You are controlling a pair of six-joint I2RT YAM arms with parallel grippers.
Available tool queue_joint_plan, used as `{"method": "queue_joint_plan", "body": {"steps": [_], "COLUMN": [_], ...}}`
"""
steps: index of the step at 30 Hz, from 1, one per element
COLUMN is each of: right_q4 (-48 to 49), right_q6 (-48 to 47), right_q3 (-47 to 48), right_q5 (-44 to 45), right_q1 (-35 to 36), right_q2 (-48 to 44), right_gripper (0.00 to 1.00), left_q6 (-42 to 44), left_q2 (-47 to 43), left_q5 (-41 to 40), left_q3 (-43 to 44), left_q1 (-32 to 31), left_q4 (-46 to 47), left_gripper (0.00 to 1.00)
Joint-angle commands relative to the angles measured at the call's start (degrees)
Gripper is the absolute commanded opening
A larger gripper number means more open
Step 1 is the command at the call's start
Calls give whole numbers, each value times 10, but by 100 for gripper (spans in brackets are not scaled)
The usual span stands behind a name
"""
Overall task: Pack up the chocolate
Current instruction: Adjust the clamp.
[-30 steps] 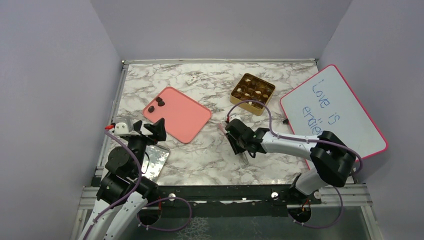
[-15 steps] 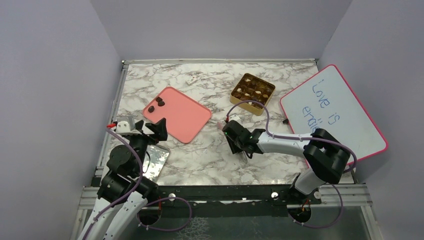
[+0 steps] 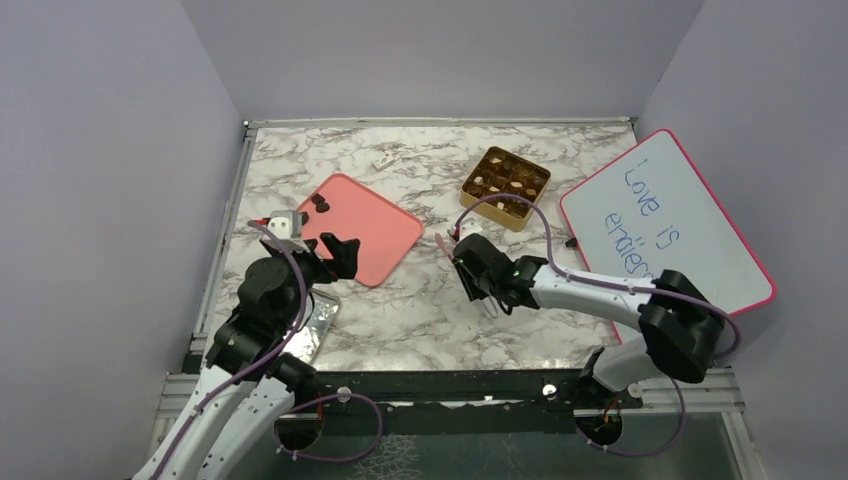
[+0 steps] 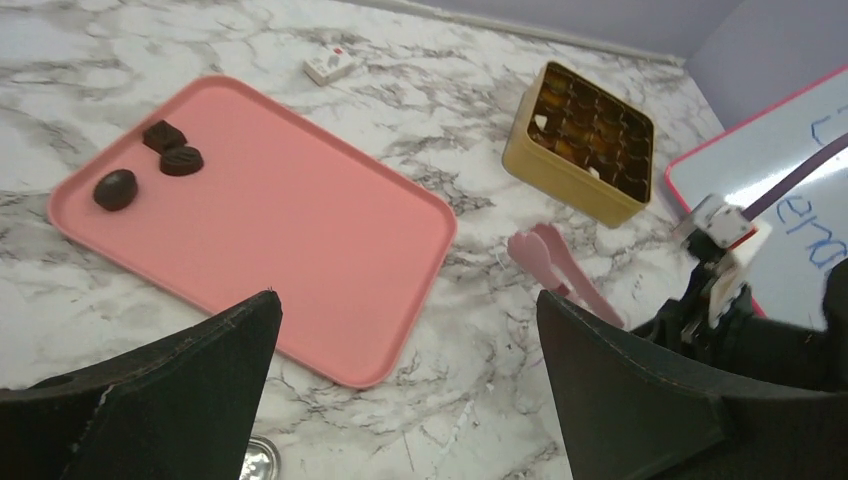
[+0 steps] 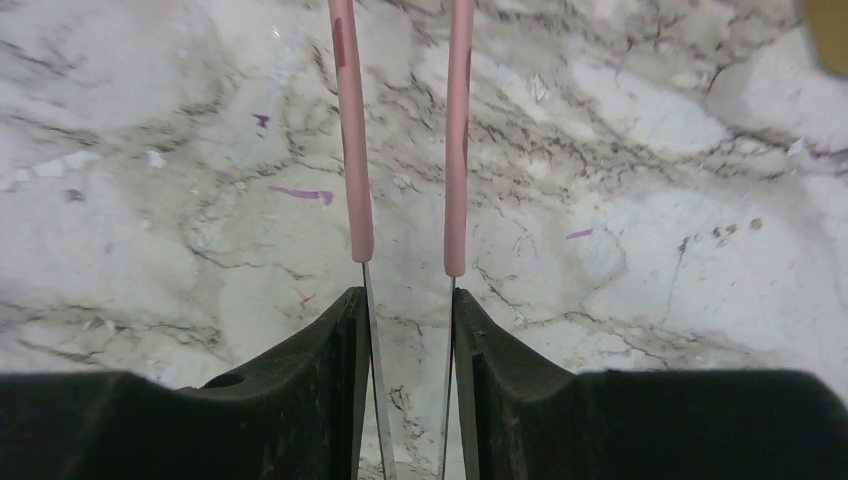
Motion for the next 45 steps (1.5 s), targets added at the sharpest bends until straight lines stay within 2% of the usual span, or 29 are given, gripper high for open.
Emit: {"method": "queue_joint_plan", "body": {"steps": [1,6,10,17,24,30,37,45], "right_q4": [-4,9,21,10,-10,3,50,137], "right_q6": [-90,-141,-177,-199,-216,-230,-233,-196], "right_q3": [41,67,83,119,146,152,151,125], "right_q5": [-25,-89,-149,-166,-172,-163,-161,-180], "right_q1": [6,6,8,21,32,39,39,39], "right_q2": [-68,-126,-136,-129,-105,-118,-126,-143], "right_gripper": [38,37,38,38,38,37,37,38], "left_q6": [-24,-81,-111,-149,-162,-155,-160,-137], "left_q2": [54,107,158,231,225,231,193,174], "left_q5": [96,106,134,184,73,-2,-12,-20], "left_q3": [17,43,57,62,6,1,-33,-16], "left_q1": [3,2,2,3,3,3,3,2], "left_q4": [2,30,75,122,163,113,114,52], "left_gripper": [98,93,91,90,88,88,88,91]}}
